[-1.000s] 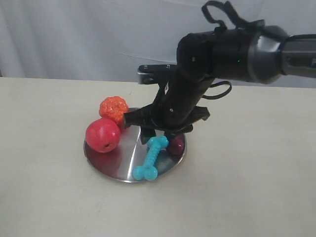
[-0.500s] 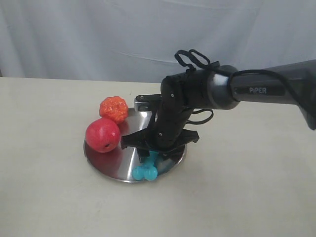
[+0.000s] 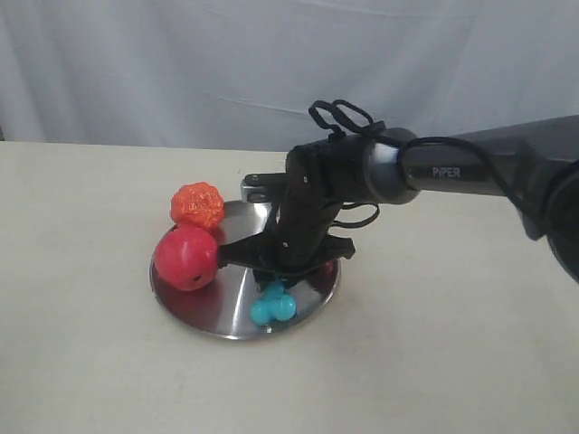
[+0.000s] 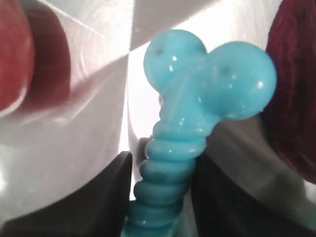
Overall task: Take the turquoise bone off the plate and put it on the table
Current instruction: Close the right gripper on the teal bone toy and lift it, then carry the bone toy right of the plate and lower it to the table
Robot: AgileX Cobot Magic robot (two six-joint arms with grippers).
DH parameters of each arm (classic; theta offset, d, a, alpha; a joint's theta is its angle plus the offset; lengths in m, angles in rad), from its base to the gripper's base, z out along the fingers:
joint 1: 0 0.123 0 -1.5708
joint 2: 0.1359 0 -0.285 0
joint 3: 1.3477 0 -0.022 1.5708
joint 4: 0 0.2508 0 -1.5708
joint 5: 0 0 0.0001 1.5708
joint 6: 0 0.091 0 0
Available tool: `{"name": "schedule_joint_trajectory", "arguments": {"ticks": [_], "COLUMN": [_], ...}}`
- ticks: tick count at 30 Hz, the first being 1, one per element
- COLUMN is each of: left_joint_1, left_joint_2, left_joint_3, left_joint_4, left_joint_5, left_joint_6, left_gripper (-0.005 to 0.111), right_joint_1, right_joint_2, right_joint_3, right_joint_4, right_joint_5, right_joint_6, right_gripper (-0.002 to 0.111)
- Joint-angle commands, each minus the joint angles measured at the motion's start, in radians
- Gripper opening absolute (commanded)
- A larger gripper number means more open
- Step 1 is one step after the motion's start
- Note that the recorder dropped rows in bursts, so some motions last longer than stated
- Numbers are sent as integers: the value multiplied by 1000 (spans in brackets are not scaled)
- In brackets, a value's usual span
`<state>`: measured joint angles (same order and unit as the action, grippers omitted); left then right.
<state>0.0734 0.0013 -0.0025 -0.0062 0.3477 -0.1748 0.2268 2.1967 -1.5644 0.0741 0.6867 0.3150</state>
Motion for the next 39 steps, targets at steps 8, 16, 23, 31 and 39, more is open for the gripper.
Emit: {"name": "schedule_joint_trajectory", "arguments": {"ticks": [8,16,23,31,39], "left_joint_1": [4,4,4,4,4], "left_joint_2": [-1,-1,-1,-1,-1], "left_joint_3": [3,3,3,3,3], "left_joint_4": [6,6,6,6,6], "left_joint_5": [-5,-5,-5,-5,-5], "left_joint_6": [-2,-2,-2,-2,-2], "left_gripper": [0,0,0,0,0], "right_joint_1": [43,-29,-233,-364,-377], "right_joint_2": [-286,-500,-595,-570,-406], "right_joint_3": [-253,-244,-61,293,380], "right_joint_4": [-199,-461,-235,-53,-29], "right_joint_5": [265,526,465,98,-82], "right_joint_6": [-38,25,-115,-268,-271], "right_gripper": [0,0,0,0,0]}}
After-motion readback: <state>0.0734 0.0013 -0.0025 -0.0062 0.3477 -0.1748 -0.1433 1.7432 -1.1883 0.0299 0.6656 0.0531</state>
